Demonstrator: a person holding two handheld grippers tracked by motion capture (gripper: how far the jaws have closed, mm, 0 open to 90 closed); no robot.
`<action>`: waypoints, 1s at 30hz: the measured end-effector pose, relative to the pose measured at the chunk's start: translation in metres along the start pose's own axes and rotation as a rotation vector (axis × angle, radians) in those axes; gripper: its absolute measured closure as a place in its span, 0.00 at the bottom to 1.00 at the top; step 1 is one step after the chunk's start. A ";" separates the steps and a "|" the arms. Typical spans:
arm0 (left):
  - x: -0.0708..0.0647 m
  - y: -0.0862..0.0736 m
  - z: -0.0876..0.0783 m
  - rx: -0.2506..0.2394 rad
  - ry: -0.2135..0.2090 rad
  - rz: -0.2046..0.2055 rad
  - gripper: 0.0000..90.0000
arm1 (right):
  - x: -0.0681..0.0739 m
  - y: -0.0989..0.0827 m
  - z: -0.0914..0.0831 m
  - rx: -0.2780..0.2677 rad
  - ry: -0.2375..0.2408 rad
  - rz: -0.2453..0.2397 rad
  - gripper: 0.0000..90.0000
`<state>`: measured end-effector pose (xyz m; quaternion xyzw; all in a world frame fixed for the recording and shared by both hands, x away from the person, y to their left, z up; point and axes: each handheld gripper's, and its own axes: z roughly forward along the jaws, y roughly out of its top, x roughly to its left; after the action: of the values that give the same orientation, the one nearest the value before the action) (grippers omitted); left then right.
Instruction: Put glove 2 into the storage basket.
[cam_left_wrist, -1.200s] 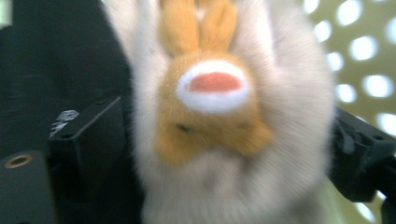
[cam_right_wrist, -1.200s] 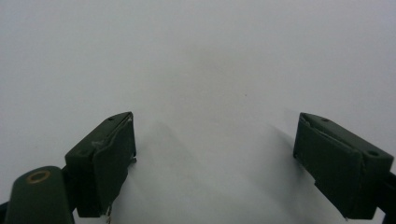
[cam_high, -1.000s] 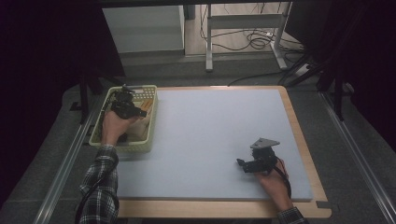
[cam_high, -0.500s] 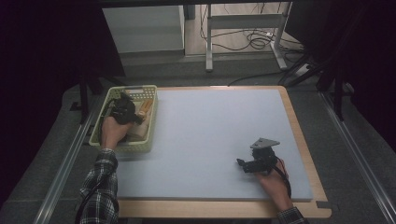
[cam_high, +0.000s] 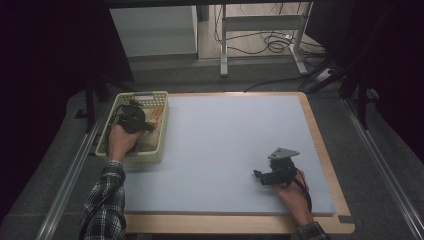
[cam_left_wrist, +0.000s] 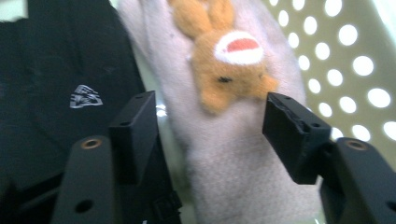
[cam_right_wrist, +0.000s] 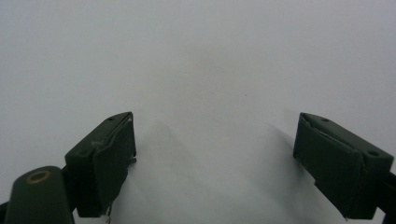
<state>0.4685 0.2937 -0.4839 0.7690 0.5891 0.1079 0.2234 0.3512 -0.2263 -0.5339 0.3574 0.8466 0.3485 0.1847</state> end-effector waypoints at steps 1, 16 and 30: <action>0.000 0.000 -0.001 -0.004 0.000 -0.003 0.36 | 0.000 0.000 0.000 0.000 0.000 0.000 0.14; 0.002 -0.006 -0.021 -0.102 -0.003 -0.010 0.13 | 0.000 0.000 0.000 -0.001 -0.002 -0.001 0.14; -0.018 -0.013 -0.047 -0.218 -0.060 0.099 0.02 | 0.001 0.000 0.000 -0.001 -0.003 -0.002 0.14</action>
<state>0.4319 0.2895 -0.4467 0.7712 0.5283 0.1592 0.3176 0.3508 -0.2259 -0.5337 0.3569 0.8465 0.3481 0.1866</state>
